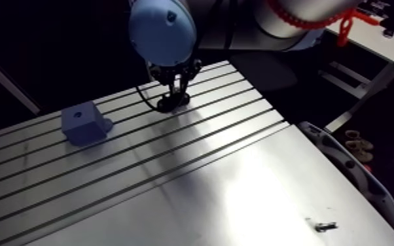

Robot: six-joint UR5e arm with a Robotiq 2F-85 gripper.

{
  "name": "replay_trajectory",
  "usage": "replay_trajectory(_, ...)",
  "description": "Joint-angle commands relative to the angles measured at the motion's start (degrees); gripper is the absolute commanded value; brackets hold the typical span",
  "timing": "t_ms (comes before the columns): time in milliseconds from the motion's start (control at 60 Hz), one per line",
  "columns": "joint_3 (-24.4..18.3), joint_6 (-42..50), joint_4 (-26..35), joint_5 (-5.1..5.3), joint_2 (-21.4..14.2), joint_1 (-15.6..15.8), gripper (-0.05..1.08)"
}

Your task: Pick up the M10 bolt and insert it into the hex recess until seated.

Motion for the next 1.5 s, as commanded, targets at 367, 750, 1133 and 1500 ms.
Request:
replay_trajectory(367,0.0,0.0,0.0,0.0,-0.1,0.0,0.72)
replay_trajectory(750,-0.4,0.0,0.4,0.26,-0.3,0.1,0.72)
replay_trajectory(1133,-2.0,0.1,2.3,0.44,-2.3,0.4,0.72)
replay_trajectory(1500,-4.4,-0.1,6.6,0.53,-7.1,2.3,0.75)
